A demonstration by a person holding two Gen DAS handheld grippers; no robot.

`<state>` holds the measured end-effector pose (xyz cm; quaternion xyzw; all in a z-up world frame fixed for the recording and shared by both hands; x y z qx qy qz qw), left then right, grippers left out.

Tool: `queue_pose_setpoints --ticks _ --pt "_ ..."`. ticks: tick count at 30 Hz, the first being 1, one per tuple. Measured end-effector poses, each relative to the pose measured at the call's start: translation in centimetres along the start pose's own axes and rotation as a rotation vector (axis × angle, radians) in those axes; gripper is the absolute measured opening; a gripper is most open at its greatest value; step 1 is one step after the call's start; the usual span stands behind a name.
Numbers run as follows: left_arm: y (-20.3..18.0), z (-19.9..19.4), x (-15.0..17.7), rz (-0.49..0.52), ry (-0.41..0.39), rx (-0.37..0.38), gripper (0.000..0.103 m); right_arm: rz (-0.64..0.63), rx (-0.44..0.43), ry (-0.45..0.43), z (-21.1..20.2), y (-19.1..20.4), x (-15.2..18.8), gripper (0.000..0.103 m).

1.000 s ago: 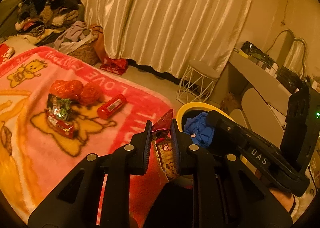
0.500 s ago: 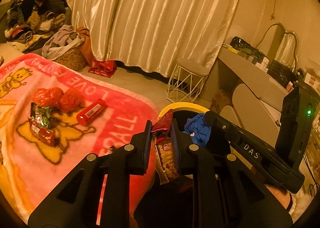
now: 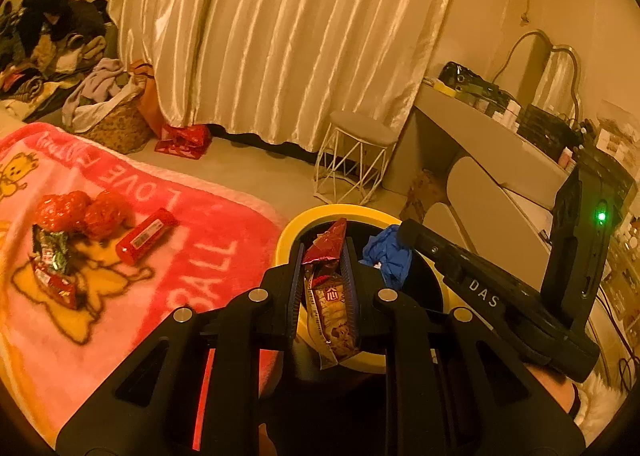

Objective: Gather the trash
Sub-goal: 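Carry the snack packet in the left gripper and blue wrapper in the right gripper over the bin, then open both grippers to drop the snack packet and blue wrapper into the bin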

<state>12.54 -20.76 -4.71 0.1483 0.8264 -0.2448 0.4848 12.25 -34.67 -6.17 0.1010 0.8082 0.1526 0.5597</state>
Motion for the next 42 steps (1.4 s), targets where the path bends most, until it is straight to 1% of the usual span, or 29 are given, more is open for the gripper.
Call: queue_pose_setpoints --ticks 14,35,42 --pt "-2.0 2.6 0.3 0.033 0.033 0.043 0.013 0.035 0.099 -0.015 -0.1 -4.3 -0.2 0.002" --pt "-4.3 6.7 1.9 0.073 0.103 0.089 0.013 0.074 0.177 0.014 0.3 -8.0 0.9 0.002" --pt "-4.6 8.6 1.7 0.078 0.112 0.090 0.013 0.082 0.189 0.031 0.7 -8.6 1.4 0.002"
Point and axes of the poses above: each gripper's, at about its wrist camera, not at the fingertips, and z roughly the way its jaws point, y to its left, x to its underside, the point moved 7 cm from there along z, roughly the way its jaws point, and after that the axes turned 8 degrees about -y, right-handed, at the moved point
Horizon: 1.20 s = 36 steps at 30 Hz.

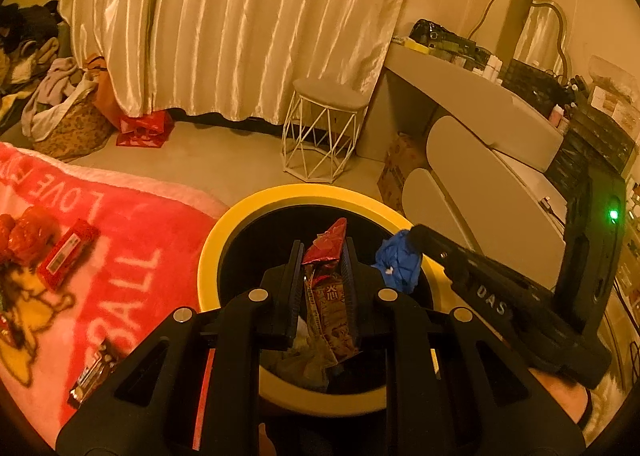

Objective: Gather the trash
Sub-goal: 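Open both grippers to drop the snack packet and blue wrapper into the bin, then move both open grippers back over the remaining trash on the blanket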

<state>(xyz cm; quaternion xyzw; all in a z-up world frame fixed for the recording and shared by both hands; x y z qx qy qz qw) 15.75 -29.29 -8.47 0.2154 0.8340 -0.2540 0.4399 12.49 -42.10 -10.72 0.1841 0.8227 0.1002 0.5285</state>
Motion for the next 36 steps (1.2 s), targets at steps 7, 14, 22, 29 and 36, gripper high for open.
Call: queue_pose_setpoints --ticks 7,14,22,29,36 --pt "0.3 1.4 -0.7 -0.014 0.005 0.007 0.013 0.000 0.000 0.010 0.2 -0.1 0.3 0.002" --pt "1.1 2.4 -0.9 -0.052 0.014 0.004 0.032 -0.009 0.005 0.026 0.6 0.1 0.7 0.007" --pt "3.7 0.6 -0.8 -0.116 -0.007 -0.060 0.092 -0.005 0.059 0.003 0.3 -0.2 0.7 0.062" --pt "6.0 -2.5 -0.2 -0.120 -0.028 -0.142 0.092 -0.062 0.065 -0.034 -0.5 1.2 0.8 0.080" --pt "8.5 -5.4 0.2 -0.148 -0.058 -0.203 0.092 -0.083 0.023 -0.026 -0.6 3.7 1.4 0.084"
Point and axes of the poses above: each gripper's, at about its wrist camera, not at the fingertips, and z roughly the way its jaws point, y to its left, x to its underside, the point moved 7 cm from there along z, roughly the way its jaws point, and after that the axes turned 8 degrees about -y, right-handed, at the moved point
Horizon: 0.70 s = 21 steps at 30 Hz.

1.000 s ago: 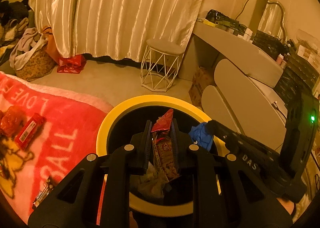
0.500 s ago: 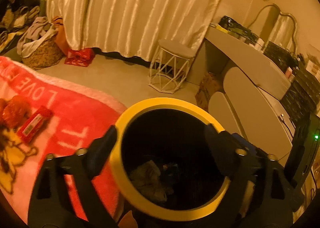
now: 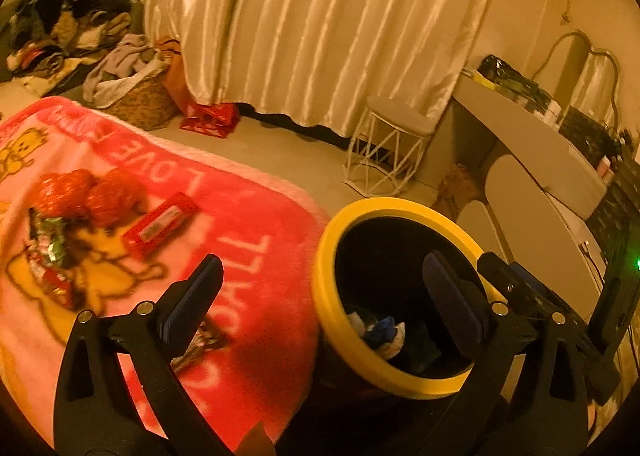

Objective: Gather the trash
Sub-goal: 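Move both open grippers back over the remaining trash on the blanket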

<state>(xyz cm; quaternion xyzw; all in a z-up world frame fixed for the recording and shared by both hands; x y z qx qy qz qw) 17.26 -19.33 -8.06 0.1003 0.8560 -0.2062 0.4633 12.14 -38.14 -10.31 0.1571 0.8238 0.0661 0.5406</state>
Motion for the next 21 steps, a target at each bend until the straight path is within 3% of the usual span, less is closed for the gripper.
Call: queue_pose_setpoints --ticks 10,21 --pt "4.0 -3.2 -0.8 -0.019 -0.074 -0.067 0.092 -0.104 -0.105 -0.002 -0.7 6.2 1.0 0.090" --pt "7.5 -4.8 -2.1 -0.087 -0.117 -0.088 0.092 -0.222 -0.180 0.031 -0.6 10.9 2.5 0.090"
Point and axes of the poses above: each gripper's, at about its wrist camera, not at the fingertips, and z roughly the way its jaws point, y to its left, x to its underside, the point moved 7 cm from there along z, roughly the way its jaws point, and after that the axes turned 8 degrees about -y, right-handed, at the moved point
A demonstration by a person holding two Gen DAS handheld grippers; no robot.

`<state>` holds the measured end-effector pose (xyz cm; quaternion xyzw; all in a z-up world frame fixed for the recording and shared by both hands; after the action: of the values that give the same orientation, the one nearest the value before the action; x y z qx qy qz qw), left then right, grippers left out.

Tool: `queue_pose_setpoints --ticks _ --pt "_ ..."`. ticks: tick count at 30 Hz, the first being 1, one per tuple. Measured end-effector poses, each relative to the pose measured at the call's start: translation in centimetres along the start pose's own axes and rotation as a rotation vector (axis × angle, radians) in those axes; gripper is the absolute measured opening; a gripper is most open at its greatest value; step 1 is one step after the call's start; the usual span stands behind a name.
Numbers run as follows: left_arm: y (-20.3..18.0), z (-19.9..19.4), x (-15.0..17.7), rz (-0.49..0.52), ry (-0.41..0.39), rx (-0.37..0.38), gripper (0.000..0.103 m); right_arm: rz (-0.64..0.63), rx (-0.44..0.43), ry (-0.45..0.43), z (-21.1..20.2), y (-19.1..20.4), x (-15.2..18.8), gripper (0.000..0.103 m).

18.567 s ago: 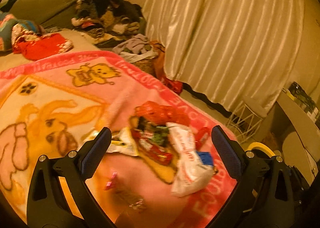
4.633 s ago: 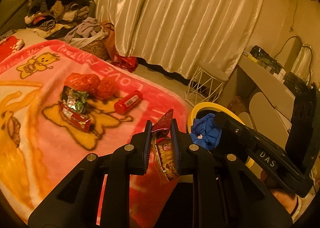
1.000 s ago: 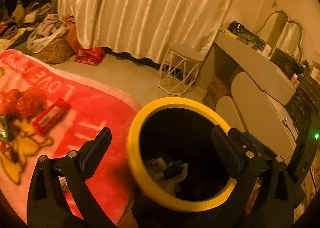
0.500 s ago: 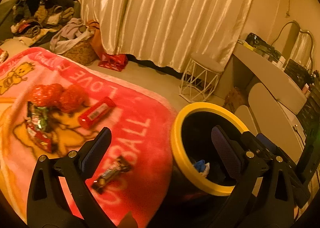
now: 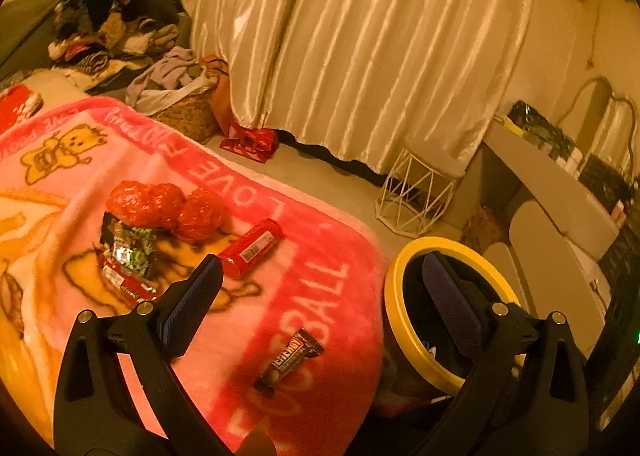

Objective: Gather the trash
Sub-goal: 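Move both open grippers back over the remaining trash on the blanket, then grasp the red mesh nets with the left gripper while the right gripper grasps the brown chocolate bar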

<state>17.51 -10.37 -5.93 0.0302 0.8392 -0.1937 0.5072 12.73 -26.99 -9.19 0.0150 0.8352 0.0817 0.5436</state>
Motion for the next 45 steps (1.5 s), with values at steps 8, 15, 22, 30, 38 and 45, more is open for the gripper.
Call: queue_pose_setpoints --ticks 8,15,22,30,38,45 --pt "1.4 0.2 -0.1 -0.027 -0.008 0.010 0.092 -0.038 0.006 0.016 1.1 1.3 0.2 0.091" --pt "2.6 1.0 -0.4 -0.029 0.007 0.007 0.092 -0.075 -0.007 0.027 1.5 2.5 1.0 0.091" --pt "3.8 1.3 -1.5 -0.042 -0.008 -0.008 0.092 -0.073 -0.022 0.052 2.5 3.1 1.3 0.091" --pt "4.9 1.1 -3.0 -0.026 -0.033 -0.022 0.092 -0.083 -0.034 0.089 3.6 4.4 1.6 0.091" --pt "8.0 1.2 -5.6 0.002 -0.066 -0.074 0.092 -0.074 -0.043 0.159 5.2 5.7 2.6 0.091" --pt "11.7 2.4 -6.4 -0.002 -0.050 -0.139 0.092 -0.062 -0.058 0.234 6.8 6.8 3.3 0.091"
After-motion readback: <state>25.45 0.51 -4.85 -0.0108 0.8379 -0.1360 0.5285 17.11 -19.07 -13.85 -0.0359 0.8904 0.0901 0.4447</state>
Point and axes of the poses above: each gripper's, at about its wrist camera, not at the fingertips, and z roughly the way its jaws point, y to its left, x to its underside, the point moved 7 cm from there along z, roughly the way its jaws point, and after that the axes turned 8 degrees about -y, right-handed, at the moved point
